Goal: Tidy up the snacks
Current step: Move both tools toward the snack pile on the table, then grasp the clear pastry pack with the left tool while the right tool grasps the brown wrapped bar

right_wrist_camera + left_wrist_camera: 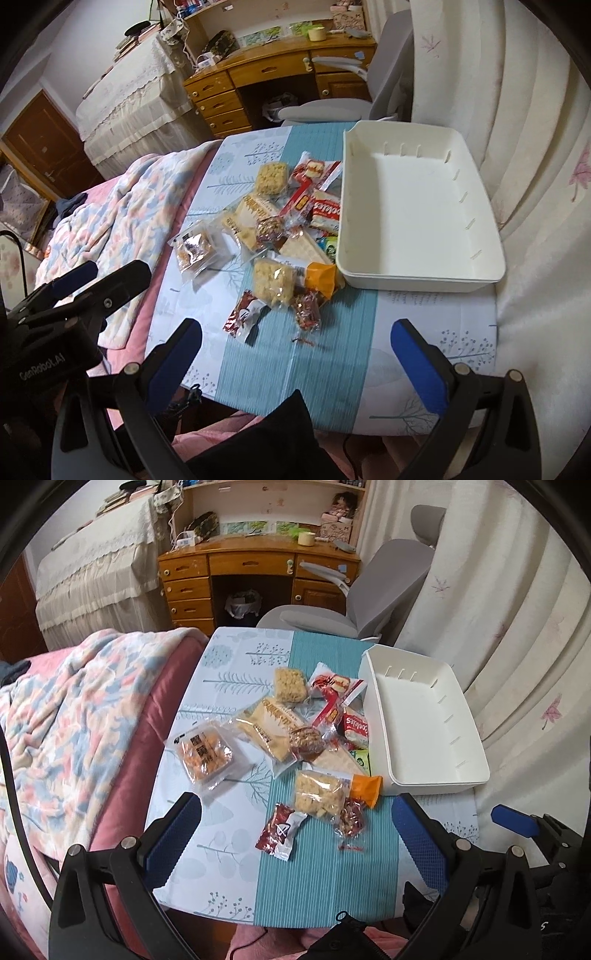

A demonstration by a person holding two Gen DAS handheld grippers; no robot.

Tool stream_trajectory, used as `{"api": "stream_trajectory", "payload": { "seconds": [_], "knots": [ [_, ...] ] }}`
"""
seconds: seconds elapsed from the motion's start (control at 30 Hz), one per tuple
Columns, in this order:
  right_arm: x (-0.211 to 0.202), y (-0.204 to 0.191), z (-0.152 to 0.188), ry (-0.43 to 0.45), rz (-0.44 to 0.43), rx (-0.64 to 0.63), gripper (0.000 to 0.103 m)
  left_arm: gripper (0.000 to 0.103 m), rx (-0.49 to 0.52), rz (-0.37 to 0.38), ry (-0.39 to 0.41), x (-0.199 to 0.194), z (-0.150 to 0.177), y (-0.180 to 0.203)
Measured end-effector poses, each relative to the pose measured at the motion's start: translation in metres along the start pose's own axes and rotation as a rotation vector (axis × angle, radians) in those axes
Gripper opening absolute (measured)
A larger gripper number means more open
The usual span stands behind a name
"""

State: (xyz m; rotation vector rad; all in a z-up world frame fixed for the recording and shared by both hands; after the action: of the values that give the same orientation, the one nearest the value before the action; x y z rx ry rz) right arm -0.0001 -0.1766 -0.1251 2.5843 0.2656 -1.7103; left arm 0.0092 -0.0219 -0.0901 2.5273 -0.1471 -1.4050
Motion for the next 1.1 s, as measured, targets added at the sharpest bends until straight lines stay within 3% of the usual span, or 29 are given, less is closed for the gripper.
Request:
{"api": "stream_trajectory", "payload": {
  "seconds": [0.43,0.73,1.1],
  "knots": [
    [0.035,-0.007,-0.005,-0.101,-0.053,0.096,0.103,0.102,-0.103,-0.062,-0.092,0.022,-0.002,-0.059],
    [0.066,-0.026,-0.001,-0.203,-0.052,0.312,0.100,0.102,-0.077,-0.024,-0.217,0.050,-0.022,-0.109],
    [0.115,-0.049,0.021,-0.337,-0.033,0.583,0.098,0.102,-0.092,0.015,-0.404,0.120,-0.040,-0.165]
  ]
}}
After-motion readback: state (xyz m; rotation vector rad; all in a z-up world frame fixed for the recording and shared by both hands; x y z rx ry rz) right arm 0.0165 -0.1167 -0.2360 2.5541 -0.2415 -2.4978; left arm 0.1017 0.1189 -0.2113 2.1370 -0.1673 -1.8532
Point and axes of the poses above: each gripper's, at about its wrist camera, not at the fingertips, and x roughly the way its jaws point, y to its right, z to its underside, the point moved 7 cm from there along x, roughly the way its jaws point, and after that the axes turned 10 degrees about z, right-handed, at the moved point
